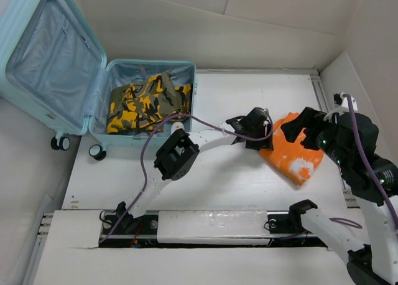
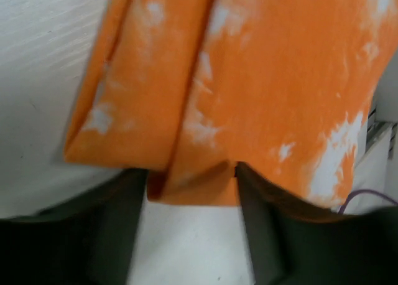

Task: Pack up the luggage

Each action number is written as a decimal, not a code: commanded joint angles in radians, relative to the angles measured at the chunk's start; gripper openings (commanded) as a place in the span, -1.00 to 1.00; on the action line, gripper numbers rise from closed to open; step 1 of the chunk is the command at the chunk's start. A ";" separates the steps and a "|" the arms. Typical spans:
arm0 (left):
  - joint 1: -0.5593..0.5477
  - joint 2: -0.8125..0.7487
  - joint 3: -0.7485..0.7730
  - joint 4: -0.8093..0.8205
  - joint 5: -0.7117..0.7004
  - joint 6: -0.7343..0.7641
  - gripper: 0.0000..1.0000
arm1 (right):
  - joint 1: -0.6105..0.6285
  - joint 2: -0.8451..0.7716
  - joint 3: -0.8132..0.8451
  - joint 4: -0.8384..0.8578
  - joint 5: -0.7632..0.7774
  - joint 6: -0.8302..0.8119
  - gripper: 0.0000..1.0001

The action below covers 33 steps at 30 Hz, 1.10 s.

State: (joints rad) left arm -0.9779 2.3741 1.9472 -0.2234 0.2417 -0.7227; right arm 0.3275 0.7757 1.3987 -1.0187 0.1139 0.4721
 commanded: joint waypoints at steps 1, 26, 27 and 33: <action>0.025 0.045 0.007 0.063 0.036 -0.081 -0.15 | -0.005 -0.015 -0.021 0.003 -0.075 0.003 0.82; 0.268 -0.526 -0.615 0.064 -0.026 -0.073 0.33 | -0.005 0.023 -0.179 0.127 -0.264 -0.090 0.80; 0.234 -0.538 -0.645 0.074 -0.016 -0.089 0.33 | -0.005 0.034 -0.179 0.127 -0.273 -0.090 0.80; 0.107 -0.559 -0.766 0.188 -0.039 -0.265 0.33 | 0.004 0.043 -0.156 0.127 -0.264 -0.112 0.80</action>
State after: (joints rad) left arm -0.8284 1.8347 1.2156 -0.1181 0.2005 -0.8768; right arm 0.3283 0.8238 1.2179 -0.9531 -0.1398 0.3847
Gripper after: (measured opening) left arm 0.665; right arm 0.899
